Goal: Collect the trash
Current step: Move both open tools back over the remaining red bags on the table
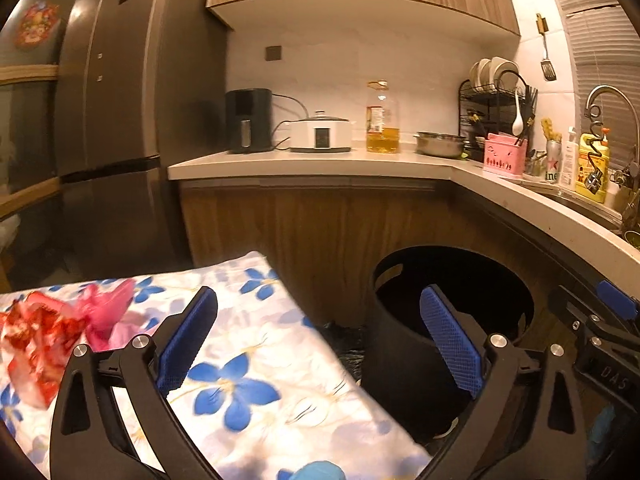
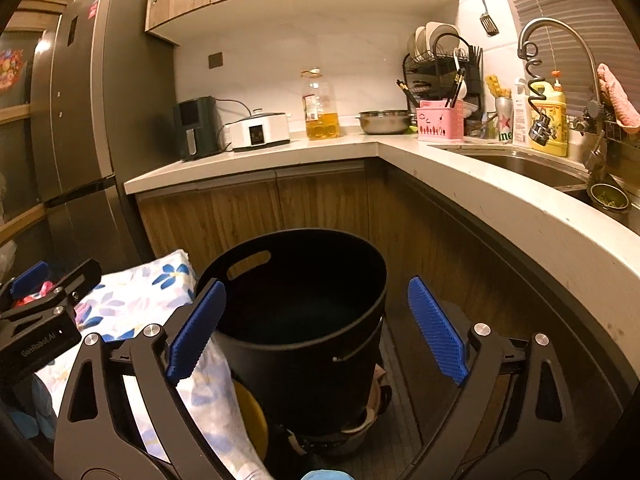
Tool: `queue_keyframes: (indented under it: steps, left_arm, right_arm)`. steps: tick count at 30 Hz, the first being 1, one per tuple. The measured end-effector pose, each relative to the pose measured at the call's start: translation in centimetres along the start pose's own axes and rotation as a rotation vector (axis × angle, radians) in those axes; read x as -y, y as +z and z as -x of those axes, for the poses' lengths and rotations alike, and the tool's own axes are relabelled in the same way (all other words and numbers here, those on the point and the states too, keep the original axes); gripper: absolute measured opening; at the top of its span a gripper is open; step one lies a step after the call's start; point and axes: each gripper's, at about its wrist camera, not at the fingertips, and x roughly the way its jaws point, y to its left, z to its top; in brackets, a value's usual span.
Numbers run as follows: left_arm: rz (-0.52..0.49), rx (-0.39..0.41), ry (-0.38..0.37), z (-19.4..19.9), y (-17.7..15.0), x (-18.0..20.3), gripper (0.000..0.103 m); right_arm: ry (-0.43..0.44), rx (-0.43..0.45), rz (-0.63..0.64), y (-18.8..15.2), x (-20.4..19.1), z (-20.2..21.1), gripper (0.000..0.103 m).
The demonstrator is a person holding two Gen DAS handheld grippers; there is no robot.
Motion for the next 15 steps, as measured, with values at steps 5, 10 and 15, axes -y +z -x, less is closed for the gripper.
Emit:
queue_keyframes:
  steps: [5,10,15]
  left_arm:
    - [0.008,-0.01,0.052,1.9,-1.3,-2.1,0.097]
    - [0.051,-0.005,0.124,4.1,-2.7,-5.1,0.097]
    - [0.084,-0.007,0.197,6.0,-4.0,-8.3,0.097]
  right_arm:
    - [-0.003,0.005,0.006,-1.2,-1.2,2.0,0.091]
    - [0.023,0.004,0.005,-2.2,-3.0,3.5,0.091]
    - [0.049,0.016,0.006,-3.0,-5.2,4.7,0.091]
